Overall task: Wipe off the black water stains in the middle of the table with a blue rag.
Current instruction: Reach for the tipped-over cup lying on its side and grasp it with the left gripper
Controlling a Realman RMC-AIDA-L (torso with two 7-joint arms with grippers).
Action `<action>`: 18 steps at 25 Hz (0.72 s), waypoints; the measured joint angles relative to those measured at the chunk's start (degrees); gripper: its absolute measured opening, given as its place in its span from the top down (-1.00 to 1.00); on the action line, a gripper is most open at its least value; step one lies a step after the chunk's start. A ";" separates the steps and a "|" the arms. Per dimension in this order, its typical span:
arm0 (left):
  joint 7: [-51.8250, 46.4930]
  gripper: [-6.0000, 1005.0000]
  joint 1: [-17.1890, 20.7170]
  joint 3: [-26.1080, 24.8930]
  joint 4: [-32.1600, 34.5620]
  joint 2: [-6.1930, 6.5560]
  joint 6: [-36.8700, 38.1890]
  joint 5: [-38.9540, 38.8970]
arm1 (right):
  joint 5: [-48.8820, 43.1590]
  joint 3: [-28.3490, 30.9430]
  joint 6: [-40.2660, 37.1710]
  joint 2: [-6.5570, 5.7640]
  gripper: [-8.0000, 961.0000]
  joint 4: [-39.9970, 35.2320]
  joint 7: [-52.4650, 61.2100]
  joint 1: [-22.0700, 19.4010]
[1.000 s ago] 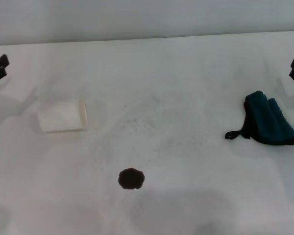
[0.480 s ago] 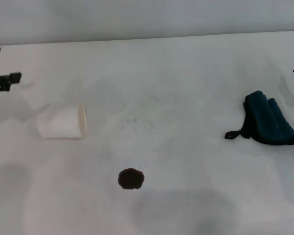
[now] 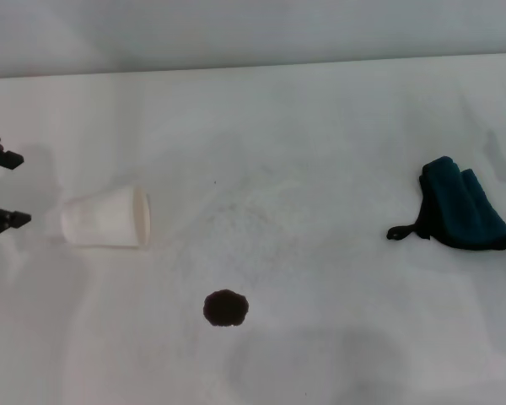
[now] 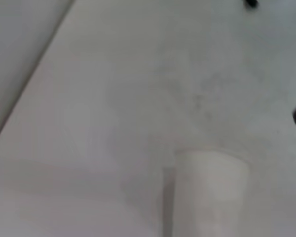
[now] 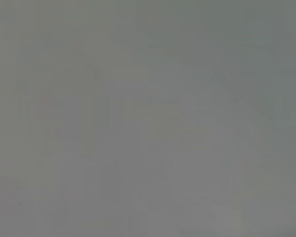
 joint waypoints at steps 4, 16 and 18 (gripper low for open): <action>5.20 -0.72 -0.29 0.00 0.23 -0.96 -2.39 1.17 | -0.01 0.00 1.05 0.00 -0.81 1.02 0.36 -0.32; 12.58 -0.72 0.21 -0.02 -0.09 -4.12 -7.80 -0.40 | -0.01 -0.03 4.88 0.00 -0.81 5.25 0.29 -1.05; 12.58 -0.72 0.63 -0.06 -0.46 -4.21 -7.86 -2.81 | -0.01 -0.03 4.92 0.00 -0.81 5.86 0.08 -1.05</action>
